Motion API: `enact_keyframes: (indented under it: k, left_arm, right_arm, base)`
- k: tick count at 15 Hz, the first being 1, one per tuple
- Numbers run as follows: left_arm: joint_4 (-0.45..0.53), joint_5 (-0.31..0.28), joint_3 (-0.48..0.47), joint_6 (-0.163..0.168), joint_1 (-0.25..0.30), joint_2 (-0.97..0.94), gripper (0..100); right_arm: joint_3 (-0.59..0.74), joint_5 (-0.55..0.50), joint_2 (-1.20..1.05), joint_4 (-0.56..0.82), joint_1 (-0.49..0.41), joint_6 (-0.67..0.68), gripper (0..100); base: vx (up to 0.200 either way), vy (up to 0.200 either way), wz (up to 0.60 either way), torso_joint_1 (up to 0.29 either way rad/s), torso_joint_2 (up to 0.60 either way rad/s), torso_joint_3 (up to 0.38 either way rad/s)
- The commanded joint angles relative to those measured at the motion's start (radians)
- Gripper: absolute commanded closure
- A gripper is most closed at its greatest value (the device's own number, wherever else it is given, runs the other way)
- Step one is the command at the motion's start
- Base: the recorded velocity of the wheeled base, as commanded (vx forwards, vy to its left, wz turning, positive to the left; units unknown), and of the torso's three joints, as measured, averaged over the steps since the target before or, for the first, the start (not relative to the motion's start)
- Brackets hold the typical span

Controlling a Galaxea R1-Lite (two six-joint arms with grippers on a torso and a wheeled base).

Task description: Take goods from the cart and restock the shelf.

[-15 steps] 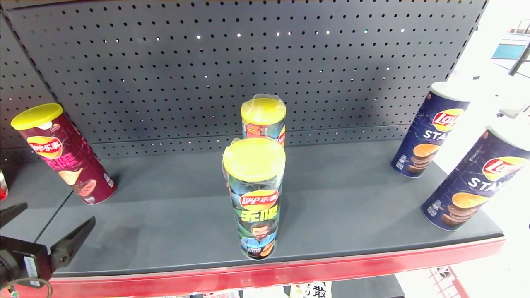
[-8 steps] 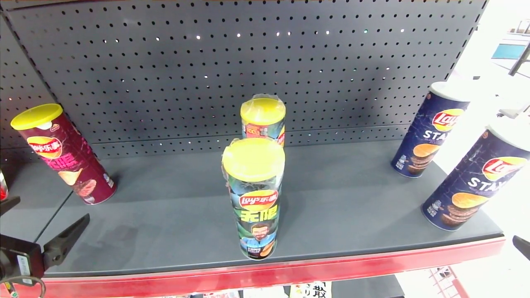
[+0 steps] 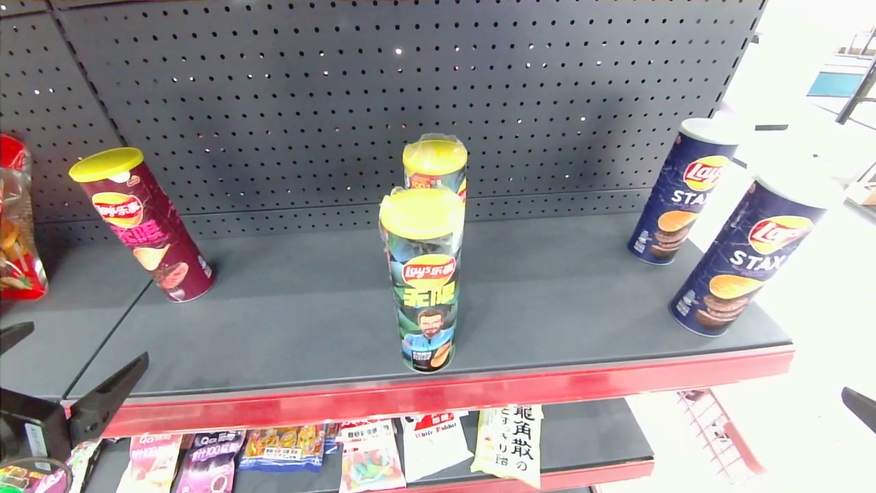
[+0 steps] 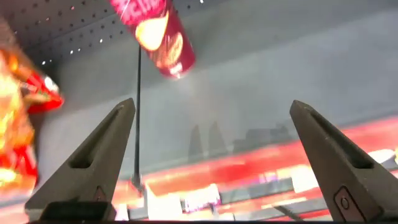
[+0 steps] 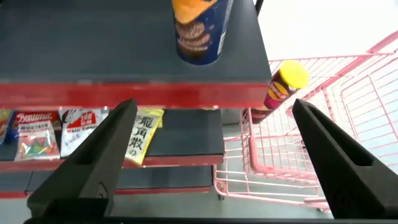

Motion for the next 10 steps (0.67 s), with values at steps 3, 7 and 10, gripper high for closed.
enact_keyframes:
  k: [3, 7, 10]
  left_arm:
    - [-0.003, -0.001, -0.002, -0.003, 0.001, 0.001, 0]
    - [-0.003, -0.002, 0.000, -0.001, -0.001, 0.001, 0]
    - [-0.003, -0.002, 0.001, 0.002, -0.001, -0.010, 0]
  right_arm:
    - [0.000, 0.005, 0.006, 0.002, 0.002, -0.034, 0]
    - [0.000, 0.026, 0.006, 0.002, 0.002, -0.045, 0]
    - [0.000, 0.028, 0.007, 0.002, 0.002, -0.045, 0]
  base:
    - [0.000, 0.000, 0.00, 0.000, 0.00, 0.000]
    - [0.000, -0.150, 0.00, 0.007, 0.00, 0.003]
    - [0.000, -0.200, 0.00, 0.009, 0.01, -0.002]
